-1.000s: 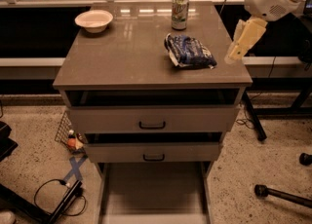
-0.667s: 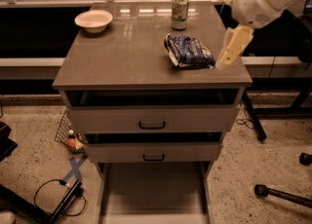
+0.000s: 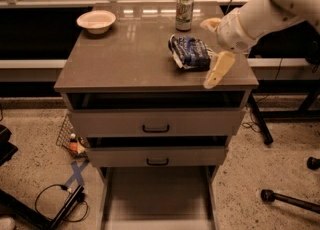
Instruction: Place blue chip bag into bottom drawer
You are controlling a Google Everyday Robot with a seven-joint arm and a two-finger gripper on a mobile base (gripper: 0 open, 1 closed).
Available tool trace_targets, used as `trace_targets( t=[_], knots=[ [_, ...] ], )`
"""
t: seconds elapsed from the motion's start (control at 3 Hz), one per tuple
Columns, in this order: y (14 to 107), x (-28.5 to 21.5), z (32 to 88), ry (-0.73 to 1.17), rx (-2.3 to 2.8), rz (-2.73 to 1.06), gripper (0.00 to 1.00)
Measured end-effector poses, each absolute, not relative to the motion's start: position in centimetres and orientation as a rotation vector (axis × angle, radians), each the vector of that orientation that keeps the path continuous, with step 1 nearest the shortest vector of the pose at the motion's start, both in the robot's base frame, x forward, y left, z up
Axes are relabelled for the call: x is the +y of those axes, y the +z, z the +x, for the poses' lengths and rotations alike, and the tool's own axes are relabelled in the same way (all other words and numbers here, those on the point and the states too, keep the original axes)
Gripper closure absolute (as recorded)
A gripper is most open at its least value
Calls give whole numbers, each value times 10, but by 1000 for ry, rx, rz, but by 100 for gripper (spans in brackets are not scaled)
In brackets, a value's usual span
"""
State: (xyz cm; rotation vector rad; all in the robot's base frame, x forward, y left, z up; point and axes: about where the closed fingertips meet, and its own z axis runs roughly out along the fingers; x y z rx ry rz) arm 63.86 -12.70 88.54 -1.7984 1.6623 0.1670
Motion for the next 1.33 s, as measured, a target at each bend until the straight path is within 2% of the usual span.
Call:
trace_targets(
  t=[0.67, 1.0, 1.33],
  knots=[
    [868, -110, 672, 202, 1625, -1835, 0],
    [861, -99, 691, 228, 1597, -1835, 16],
    [858, -96, 692, 235, 1596, -1838, 47]
  ],
)
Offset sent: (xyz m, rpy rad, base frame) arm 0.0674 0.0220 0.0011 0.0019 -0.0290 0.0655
